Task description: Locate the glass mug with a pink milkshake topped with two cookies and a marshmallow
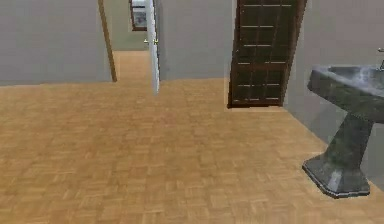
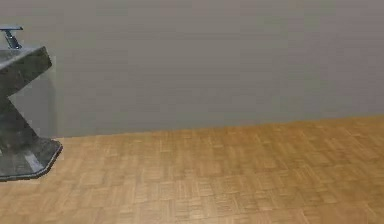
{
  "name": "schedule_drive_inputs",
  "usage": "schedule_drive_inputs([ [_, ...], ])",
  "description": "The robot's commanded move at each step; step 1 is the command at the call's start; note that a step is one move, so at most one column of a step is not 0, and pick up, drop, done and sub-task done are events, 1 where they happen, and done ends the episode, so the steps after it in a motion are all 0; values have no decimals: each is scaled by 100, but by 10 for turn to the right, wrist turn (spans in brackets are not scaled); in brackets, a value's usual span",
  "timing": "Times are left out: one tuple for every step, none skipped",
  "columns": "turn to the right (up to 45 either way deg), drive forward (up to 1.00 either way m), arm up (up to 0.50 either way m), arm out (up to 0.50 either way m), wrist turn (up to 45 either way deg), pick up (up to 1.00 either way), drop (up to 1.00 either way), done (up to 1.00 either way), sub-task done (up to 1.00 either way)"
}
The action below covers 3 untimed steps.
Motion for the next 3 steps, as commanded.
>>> schedule_drive_inputs([
  [-30,0,0,0,0,0,0,0,0],
  [0,100,0,0,0,0,0,0,0],
  [0,100,0,0,0,0,0,0,0],
])
